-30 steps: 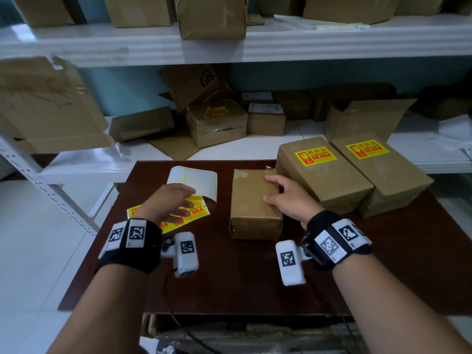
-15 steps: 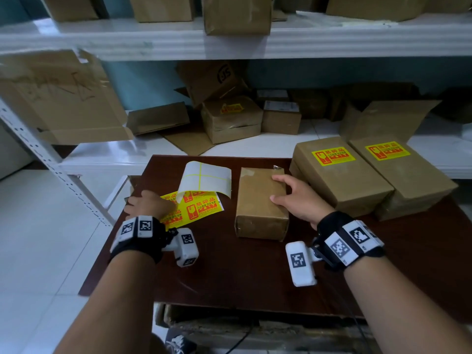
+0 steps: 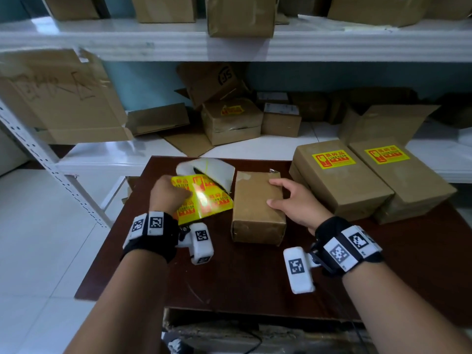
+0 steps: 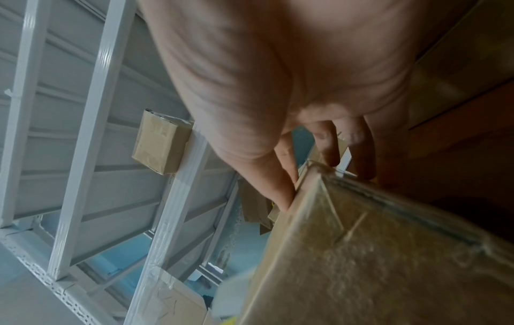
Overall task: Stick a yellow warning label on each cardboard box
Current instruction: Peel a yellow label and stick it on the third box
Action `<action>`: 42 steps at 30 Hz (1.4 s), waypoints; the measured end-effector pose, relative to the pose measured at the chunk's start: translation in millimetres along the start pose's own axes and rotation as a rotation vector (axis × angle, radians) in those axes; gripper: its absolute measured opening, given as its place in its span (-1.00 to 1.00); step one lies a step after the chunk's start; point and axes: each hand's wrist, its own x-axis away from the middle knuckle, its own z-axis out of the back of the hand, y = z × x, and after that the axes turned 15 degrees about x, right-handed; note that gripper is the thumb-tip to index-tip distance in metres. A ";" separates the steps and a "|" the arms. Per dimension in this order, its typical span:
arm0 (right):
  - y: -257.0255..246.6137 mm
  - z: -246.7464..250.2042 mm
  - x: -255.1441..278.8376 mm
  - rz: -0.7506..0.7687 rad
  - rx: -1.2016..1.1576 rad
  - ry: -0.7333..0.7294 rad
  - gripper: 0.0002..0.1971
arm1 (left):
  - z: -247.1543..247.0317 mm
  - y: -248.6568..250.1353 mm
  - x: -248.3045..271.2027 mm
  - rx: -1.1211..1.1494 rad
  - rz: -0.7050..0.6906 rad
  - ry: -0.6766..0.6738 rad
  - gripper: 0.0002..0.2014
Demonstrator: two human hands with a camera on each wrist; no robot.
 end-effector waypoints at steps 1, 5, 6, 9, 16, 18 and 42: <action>0.3 -0.2 -0.1 -0.001 -0.004 0.001 -0.41 | 1.0 8.1 0.3 0.091 -0.029 0.011 -0.74; 1.0 -0.9 -0.9 -0.006 0.010 0.005 -0.39 | -0.1 49.2 21.3 0.399 -0.148 -0.130 -0.92; 1.9 -1.0 -1.0 -0.008 0.007 0.009 -0.38 | 0.1 58.2 29.1 0.482 -0.162 -0.201 -0.88; 3.9 0.8 -1.1 -0.011 -0.027 0.044 -0.41 | 2.0 76.4 46.1 0.619 -0.186 -0.410 -0.69; -7.9 12.2 2.9 0.164 -0.605 0.160 -0.81 | -10.7 89.1 66.9 0.706 -0.120 -0.708 -0.57; -10.7 19.3 7.0 0.162 -0.869 0.047 -0.67 | -17.4 87.9 66.7 0.633 -0.090 -0.686 -0.52; 16.1 39.7 1.7 -0.014 -0.679 0.392 -0.88 | -46.3 77.7 57.1 0.629 0.116 -0.438 -0.90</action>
